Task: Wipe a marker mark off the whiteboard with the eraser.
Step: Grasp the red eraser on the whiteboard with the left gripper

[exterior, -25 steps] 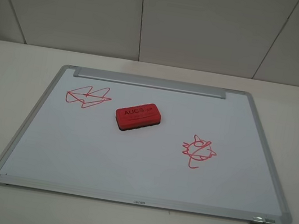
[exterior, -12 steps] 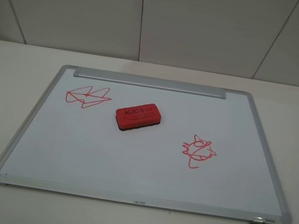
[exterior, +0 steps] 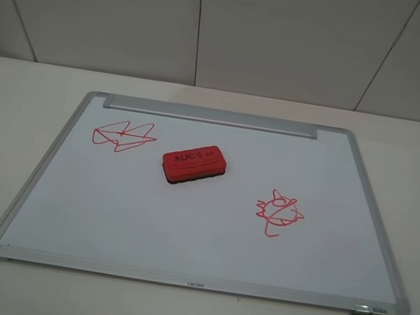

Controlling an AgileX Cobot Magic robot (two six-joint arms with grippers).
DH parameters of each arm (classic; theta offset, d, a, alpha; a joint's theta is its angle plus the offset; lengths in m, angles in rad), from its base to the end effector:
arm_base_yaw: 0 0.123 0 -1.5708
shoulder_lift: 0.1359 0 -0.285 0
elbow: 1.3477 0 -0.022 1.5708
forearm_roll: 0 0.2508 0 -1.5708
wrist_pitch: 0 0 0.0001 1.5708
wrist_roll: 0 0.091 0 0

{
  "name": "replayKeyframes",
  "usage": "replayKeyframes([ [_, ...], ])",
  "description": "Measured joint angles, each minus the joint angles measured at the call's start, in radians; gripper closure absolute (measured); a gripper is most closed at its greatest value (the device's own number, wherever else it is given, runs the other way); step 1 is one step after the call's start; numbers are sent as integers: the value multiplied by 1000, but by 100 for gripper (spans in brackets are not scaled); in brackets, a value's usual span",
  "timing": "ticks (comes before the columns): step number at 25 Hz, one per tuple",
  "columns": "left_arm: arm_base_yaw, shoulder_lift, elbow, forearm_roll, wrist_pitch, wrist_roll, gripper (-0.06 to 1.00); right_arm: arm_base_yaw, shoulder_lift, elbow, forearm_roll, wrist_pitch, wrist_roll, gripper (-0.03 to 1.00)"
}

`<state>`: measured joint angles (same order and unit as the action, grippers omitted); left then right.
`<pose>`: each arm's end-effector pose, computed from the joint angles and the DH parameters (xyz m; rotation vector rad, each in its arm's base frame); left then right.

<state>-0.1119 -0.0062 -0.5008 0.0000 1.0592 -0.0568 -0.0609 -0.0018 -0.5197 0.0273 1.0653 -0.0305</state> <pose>-0.0058 0.0006 0.2776 0.0561 2.0367 -0.1059 -0.0075 0.0026 0.2824 0.0291 2.0270 -0.0252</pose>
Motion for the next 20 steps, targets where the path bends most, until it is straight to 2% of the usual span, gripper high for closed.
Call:
replayKeyframes([
  [6, 0, 3, -5, 0, -1, 21, 17, 0, 0, 0, 0, 0, 0, 26],
  [9, 0, 76, -34, 0, -56, 78, 17, 0, 0, 0, 0, 0, 0, 26],
  [15, 0, 458, -151, -69, -217, 215, 17, 0, 0, 0, 0, 0, 0, 26],
  [20, -1, 894, -319, -171, -263, 365, 17, 0, 0, 0, 0, 0, 0, 26],
])
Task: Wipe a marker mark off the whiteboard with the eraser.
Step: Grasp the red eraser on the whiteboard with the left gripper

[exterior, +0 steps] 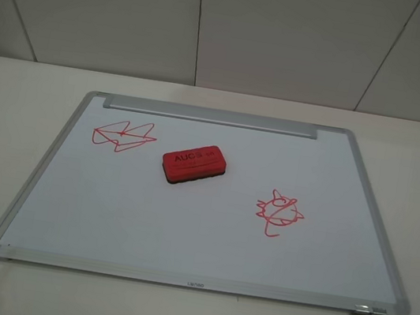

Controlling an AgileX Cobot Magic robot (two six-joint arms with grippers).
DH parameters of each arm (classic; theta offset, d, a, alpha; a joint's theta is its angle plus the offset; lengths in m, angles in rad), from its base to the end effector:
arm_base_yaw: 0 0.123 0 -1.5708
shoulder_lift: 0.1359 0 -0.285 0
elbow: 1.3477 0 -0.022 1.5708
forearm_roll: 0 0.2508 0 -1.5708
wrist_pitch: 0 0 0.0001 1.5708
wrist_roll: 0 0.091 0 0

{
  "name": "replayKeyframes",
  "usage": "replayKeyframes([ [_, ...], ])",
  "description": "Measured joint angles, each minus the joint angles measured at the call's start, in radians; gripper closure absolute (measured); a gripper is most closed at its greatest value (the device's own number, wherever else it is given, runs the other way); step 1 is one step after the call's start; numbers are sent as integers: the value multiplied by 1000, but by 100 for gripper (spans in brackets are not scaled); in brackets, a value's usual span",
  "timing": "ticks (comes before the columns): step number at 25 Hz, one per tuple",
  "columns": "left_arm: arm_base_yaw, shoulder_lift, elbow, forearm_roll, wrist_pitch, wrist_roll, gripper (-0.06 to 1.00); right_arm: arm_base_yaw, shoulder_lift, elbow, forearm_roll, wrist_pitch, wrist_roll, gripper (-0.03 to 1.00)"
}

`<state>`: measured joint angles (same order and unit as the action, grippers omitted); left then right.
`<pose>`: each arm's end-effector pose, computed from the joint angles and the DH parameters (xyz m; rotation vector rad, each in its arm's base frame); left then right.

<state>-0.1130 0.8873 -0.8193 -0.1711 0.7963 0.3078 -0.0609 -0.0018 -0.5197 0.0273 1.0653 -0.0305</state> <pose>0.1644 -0.0298 0.3302 0.4093 2.2996 -0.1057 -0.0075 0.0026 0.2824 0.0291 2.0270 -0.0252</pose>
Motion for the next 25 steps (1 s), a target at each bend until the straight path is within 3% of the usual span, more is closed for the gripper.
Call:
replayKeyframes([
  [5, -62, 407, -219, -24, -4, 125, 17, 0, 0, 0, 0, 0, 0, 26],
  [11, -218, 803, -486, 8, 32, 149, 17, 0, 0, 0, 0, 0, 0, 26],
  [19, -406, 1115, -781, 95, 97, 132, 17, 0, 0, 0, 0, 0, 0, 26],
  [25, -512, 1222, -857, 119, 97, 109, 17, 0, 0, 0, 0, 0, 0, 26],
])
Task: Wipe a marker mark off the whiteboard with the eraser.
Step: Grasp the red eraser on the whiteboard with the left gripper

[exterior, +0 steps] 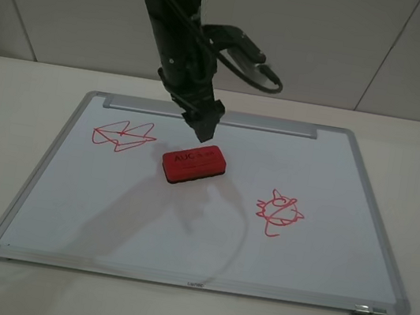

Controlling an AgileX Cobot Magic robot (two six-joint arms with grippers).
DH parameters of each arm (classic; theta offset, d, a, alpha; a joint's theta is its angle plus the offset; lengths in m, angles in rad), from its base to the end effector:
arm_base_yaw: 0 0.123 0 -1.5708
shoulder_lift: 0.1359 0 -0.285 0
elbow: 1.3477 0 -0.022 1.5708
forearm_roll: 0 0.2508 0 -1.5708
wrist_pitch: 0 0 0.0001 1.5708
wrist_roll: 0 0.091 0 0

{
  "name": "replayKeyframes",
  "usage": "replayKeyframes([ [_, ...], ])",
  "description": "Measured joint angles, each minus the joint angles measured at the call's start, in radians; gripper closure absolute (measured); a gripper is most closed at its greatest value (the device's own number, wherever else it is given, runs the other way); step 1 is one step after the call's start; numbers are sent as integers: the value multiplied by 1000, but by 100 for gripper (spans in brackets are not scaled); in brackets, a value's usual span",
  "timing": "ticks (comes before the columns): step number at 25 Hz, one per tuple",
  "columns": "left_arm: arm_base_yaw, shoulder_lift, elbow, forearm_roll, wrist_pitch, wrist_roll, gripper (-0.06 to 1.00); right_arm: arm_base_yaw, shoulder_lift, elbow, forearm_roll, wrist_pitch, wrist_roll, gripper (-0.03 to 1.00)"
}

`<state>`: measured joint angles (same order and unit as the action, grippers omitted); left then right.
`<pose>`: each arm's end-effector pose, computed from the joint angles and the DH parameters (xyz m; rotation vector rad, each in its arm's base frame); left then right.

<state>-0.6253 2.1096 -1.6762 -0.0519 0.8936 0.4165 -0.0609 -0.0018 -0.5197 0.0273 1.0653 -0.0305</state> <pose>0.3634 -0.2669 0.1951 1.3694 2.4595 -0.1132 -0.0075 0.0026 0.2824 0.0291 2.0270 -0.0252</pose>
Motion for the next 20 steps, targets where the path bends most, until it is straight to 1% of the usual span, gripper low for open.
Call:
replayKeyframes([
  [3, -9, 29, 0, 1, 0, -37, 17, 0, 0, 0, 0, 0, 0, 26],
  [6, -9, 55, 0, 26, 0, -55, 17, 0, 0, 0, 0, 0, 0, 26],
  [8, -9, 65, 0, 44, -7, -56, 17, 0, 0, 0, 0, 0, 0, 26],
  [11, -9, 68, 0, 45, -28, -56, 17, 0, 0, 0, 0, 0, 0, 26],
  [17, -9, 100, 0, 52, -31, -55, 17, 0, 0, 0, 0, 0, 0, 26],
  [20, -9, 130, 0, 52, -31, -36, 17, 0, 0, 0, 0, 0, 0, 26],
])
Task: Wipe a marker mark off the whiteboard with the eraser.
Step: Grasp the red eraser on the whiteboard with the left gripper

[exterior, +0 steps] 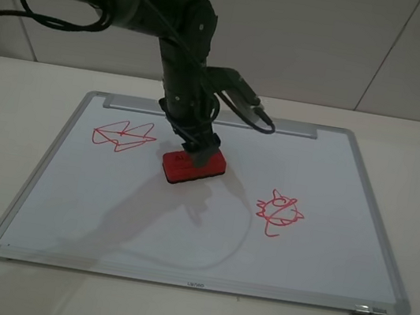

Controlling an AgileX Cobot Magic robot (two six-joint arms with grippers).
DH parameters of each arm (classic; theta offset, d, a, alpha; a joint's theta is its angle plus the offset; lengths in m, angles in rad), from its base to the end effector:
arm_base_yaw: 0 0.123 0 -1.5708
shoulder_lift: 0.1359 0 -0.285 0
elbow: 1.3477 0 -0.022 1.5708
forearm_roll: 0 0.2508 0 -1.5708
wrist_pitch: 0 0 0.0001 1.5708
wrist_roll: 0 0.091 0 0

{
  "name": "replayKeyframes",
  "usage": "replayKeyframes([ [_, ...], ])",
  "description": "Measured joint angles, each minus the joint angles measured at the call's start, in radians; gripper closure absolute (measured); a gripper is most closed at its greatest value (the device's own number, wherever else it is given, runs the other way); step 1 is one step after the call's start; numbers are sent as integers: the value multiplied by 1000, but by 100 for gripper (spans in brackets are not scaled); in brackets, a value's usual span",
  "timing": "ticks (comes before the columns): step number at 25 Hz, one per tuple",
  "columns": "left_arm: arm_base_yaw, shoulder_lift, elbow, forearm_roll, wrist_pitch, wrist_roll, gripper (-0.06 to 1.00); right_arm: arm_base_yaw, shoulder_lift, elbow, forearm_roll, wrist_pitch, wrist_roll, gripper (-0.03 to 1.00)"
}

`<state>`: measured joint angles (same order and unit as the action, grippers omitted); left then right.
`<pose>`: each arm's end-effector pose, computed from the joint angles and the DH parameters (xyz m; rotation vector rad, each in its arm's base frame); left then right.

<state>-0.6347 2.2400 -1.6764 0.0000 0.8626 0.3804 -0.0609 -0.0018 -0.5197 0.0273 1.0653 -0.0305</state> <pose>0.3698 -0.2723 0.1365 1.4150 2.5444 -0.0430 -0.0075 0.0026 0.2824 0.0291 2.0270 -0.0252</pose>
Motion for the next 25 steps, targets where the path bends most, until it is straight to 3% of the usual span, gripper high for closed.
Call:
replayKeyframes([
  [8, 0, 14, 0, -11, -2, 92, 17, 0, 0, 0, 0, 0, 0, 26],
  [25, 0, 53, 0, -37, -13, 102, 17, 0, 0, 0, 0, 0, 0, 26],
])
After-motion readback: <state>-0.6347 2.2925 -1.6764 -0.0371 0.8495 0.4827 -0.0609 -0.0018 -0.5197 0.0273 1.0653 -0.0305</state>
